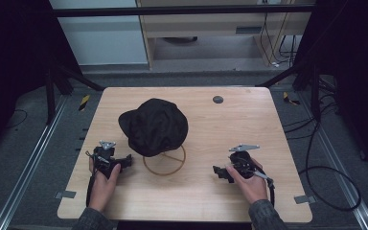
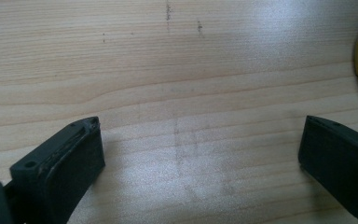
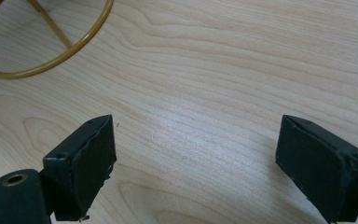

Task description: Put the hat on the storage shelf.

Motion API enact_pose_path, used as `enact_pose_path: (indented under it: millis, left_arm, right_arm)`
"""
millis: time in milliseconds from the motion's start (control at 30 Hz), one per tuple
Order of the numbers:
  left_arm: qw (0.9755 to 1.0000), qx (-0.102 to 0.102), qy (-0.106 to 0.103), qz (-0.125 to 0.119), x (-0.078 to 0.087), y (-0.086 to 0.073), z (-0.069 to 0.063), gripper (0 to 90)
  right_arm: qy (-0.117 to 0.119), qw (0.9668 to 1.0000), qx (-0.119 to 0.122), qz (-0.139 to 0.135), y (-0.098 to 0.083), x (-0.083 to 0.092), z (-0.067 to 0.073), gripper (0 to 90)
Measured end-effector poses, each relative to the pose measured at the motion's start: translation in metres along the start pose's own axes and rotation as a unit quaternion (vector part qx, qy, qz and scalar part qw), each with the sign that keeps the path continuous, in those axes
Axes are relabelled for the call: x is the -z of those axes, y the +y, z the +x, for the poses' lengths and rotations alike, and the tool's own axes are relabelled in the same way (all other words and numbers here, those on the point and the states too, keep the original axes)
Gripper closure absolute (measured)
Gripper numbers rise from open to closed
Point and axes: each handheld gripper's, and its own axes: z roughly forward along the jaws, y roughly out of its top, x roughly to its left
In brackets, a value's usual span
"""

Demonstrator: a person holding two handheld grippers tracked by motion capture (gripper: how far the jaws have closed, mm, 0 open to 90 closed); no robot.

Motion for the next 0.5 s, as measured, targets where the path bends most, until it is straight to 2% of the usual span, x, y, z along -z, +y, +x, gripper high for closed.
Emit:
enact_pose_path:
  millis: [167, 333, 433, 500]
  left_arm:
    - [1.0000, 0.003, 0.003, 0.001, -0.001, 0.001, 0.003, 0.0]
    - [0.9999, 0.011, 0.012, 0.002, -0.002, 0.003, 0.012, 0.0]
    - [0.9996, 0.018, 0.019, 0.002, -0.004, 0.004, 0.018, 0.0]
    - [0.9993, 0.026, 0.027, 0.002, -0.005, 0.005, 0.022, 0.0]
  right_arm:
    - [-0.011, 0.9999, 0.009, 0.009, -0.003, -0.010, 0.003, 11.5]
    - [-0.028, 0.9993, 0.025, -0.005, -0.004, -0.016, 0.007, 10.4]
    - [-0.045, 0.9980, 0.042, -0.013, -0.006, -0.020, 0.010, 8.7]
    - [-0.060, 0.9961, 0.062, -0.016, -0.008, -0.022, 0.013, 7.4]
